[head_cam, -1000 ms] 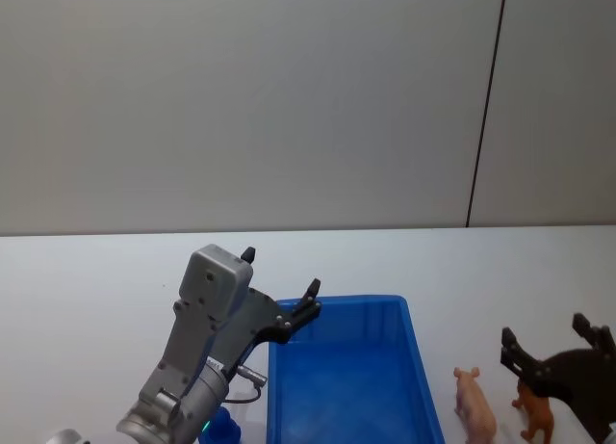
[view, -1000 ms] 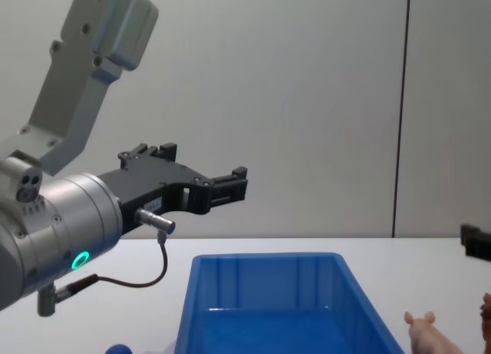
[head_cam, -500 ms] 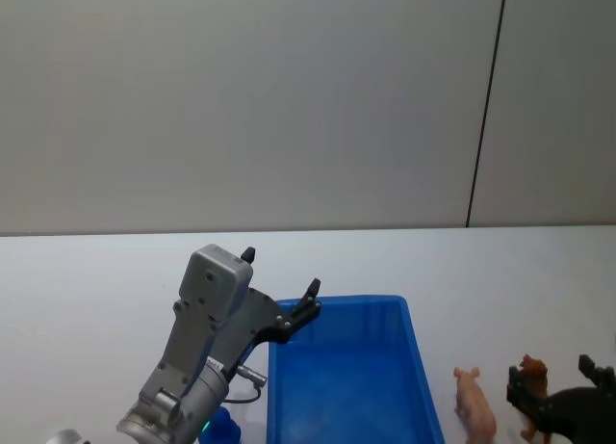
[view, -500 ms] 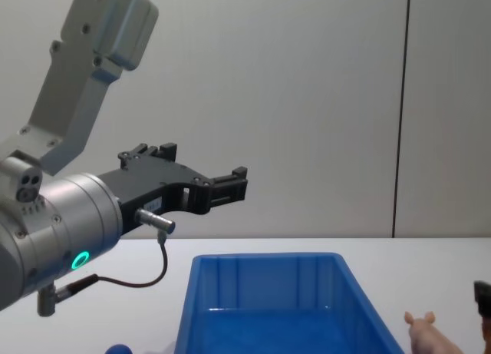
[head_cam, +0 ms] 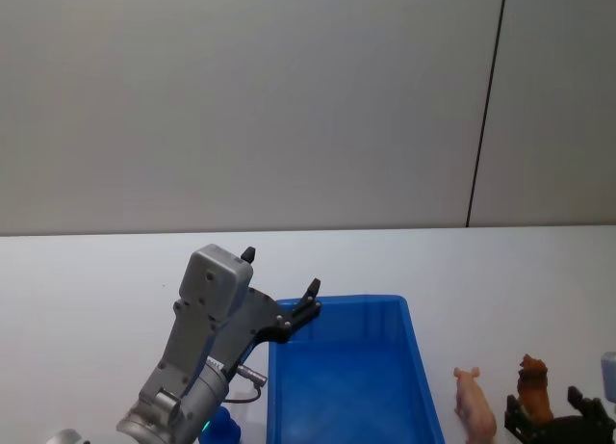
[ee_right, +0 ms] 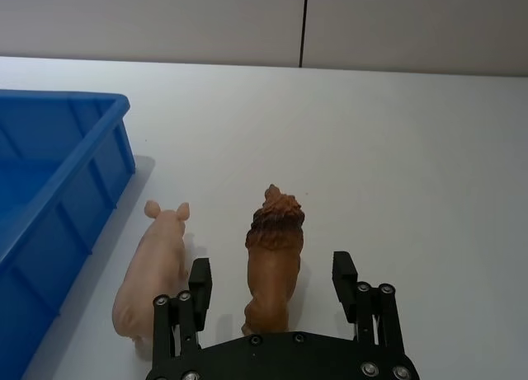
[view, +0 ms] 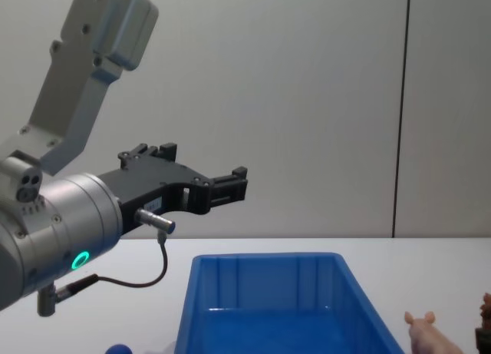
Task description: Pick up the two dolls from the table and place them into the box.
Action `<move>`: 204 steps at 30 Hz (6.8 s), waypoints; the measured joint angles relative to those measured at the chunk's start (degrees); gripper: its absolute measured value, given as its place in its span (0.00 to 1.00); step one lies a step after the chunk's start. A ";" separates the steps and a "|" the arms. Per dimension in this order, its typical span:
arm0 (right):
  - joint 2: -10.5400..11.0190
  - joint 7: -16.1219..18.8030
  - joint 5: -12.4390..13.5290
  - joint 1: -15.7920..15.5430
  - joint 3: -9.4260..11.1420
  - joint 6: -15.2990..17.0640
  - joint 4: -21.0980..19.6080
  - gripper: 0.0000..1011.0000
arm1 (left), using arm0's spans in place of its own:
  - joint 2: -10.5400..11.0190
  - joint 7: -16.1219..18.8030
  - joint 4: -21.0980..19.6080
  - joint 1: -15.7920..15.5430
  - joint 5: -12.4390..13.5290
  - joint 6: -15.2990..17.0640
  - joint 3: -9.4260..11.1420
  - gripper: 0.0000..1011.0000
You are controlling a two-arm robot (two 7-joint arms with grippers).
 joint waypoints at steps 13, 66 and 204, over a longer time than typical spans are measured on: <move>-1.01 0.33 0.47 0.41 -0.01 0.85 1.91 0.53 | 0.00 0.00 0.00 0.00 0.00 0.00 0.00 0.99; -6.19 19.82 -3.14 8.37 -2.95 -0.89 0.06 0.29 | 0.00 0.00 0.00 0.00 0.00 0.00 0.00 0.99; -9.89 17.39 -6.12 8.29 -4.01 -6.21 4.26 0.81 | 0.00 0.00 0.00 0.00 0.00 0.00 0.00 0.99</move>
